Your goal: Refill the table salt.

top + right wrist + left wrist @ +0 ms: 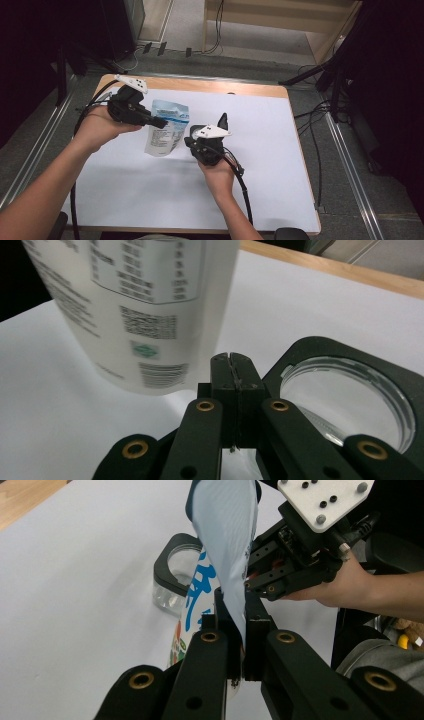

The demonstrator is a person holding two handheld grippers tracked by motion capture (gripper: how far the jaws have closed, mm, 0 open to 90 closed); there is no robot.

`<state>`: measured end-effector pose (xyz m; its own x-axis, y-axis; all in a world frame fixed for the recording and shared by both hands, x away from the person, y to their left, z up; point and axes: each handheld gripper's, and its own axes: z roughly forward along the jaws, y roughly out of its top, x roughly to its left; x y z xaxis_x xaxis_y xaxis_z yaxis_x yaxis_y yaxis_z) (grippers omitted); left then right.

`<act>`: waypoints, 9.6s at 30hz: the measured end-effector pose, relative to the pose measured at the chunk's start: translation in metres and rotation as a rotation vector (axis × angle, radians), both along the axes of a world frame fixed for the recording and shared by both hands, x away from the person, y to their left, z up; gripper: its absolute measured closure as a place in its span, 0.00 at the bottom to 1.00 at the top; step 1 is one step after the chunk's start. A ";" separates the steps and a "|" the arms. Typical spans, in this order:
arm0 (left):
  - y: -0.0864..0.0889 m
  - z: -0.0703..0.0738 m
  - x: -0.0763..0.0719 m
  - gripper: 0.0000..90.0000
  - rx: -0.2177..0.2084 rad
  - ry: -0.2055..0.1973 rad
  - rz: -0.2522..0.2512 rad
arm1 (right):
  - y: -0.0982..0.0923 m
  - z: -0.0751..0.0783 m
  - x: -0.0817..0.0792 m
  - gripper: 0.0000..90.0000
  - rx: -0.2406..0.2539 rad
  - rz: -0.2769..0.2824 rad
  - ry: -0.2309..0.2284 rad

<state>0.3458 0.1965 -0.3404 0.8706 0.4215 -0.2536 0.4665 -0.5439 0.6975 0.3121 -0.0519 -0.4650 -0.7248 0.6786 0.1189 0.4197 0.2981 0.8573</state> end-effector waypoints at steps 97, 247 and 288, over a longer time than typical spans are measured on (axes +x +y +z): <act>-0.056 -0.020 0.039 1.00 0.019 0.166 0.096 | 0.040 -0.047 -0.004 1.00 0.111 -0.052 -0.012; -0.125 -0.013 0.068 1.00 0.202 0.163 0.096 | 0.046 -0.027 0.011 1.00 0.296 -0.153 0.006; -0.129 -0.016 0.066 1.00 0.216 0.181 0.087 | 0.053 -0.033 0.012 1.00 0.250 -0.119 -0.019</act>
